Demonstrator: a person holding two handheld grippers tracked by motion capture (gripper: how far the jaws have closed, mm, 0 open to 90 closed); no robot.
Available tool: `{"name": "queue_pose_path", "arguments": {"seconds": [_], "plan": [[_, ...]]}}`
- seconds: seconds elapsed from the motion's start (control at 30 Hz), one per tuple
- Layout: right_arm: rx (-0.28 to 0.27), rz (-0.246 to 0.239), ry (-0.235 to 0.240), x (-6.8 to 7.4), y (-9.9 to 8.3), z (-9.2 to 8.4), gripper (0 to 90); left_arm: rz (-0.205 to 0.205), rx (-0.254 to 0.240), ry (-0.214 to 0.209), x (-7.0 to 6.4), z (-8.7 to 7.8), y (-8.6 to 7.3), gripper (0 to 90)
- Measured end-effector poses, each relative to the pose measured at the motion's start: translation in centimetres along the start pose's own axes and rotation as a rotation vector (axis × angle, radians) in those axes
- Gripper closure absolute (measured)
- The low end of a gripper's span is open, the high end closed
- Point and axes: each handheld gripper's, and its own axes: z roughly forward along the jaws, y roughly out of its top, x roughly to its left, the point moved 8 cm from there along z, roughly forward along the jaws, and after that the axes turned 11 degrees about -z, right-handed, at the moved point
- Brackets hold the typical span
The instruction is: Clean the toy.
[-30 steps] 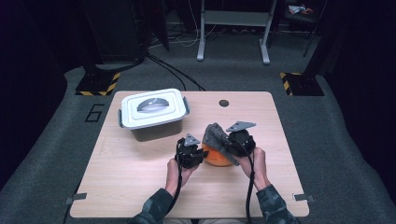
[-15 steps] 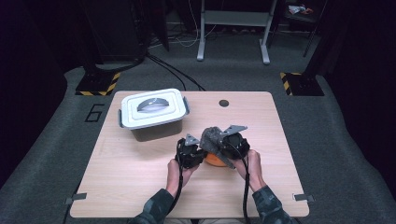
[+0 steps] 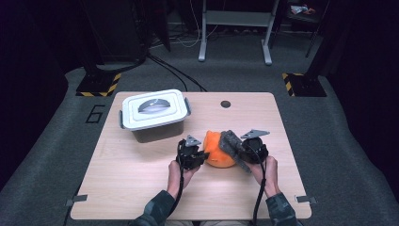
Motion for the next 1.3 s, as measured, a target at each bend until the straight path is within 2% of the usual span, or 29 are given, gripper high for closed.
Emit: {"name": "queue_pose_path", "arguments": {"seconds": [0.13,0.23,0.4,0.6,0.67,0.83,0.87,0.93,1.03,1.07,1.2,1.3], "plan": [[0.011,0.040,-0.006,-1.0,-1.2,0.2,75.2,-0.004,0.001,-0.003,0.0,0.0,0.0,81.0],[0.024,0.049,-0.008,-1.7,-2.0,0.5,75.2,-0.005,0.001,-0.006,0.1,0.0,-0.1,81.0],[0.040,0.090,-0.010,-2.2,-3.1,1.1,75.2,0.002,-0.001,-0.005,0.1,0.0,-0.1,81.0],[0.092,0.140,-0.007,-3.1,-4.8,2.4,75.2,-0.008,-0.002,-0.014,0.0,-0.1,0.0,80.9],[0.094,0.140,-0.014,-3.3,-5.0,2.3,75.2,-0.012,-0.015,-0.014,-0.1,-0.1,0.0,80.9],[0.036,0.126,-0.048,-3.7,-3.4,-0.4,75.2,-0.018,-0.021,-0.020,-0.4,-0.2,0.1,80.9],[0.014,0.122,-0.055,-3.5,-2.7,-1.2,75.1,-0.015,-0.026,-0.023,-0.4,-0.1,0.2,80.8],[-0.022,0.081,-0.051,-3.0,-1.2,-2.3,75.1,-0.005,-0.028,-0.026,-0.6,-0.2,0.3,80.8],[-0.047,0.033,-0.037,-1.4,0.9,-3.0,75.1,-0.008,-0.029,-0.032,-1.0,-0.2,0.4,80.8],[-0.056,-0.014,-0.023,-0.6,1.8,-3.0,75.1,-0.003,-0.029,-0.030,-1.0,-0.2,0.5,80.8],[-0.051,-0.075,0.016,2.3,4.1,-2.0,75.0,-0.003,-0.034,-0.034,-1.2,-0.2,0.6,80.8],[-0.039,-0.129,0.036,3.9,5.0,-0.9,75.0,-0.001,-0.025,-0.039,-1.3,-0.2,0.5,80.9]]}}
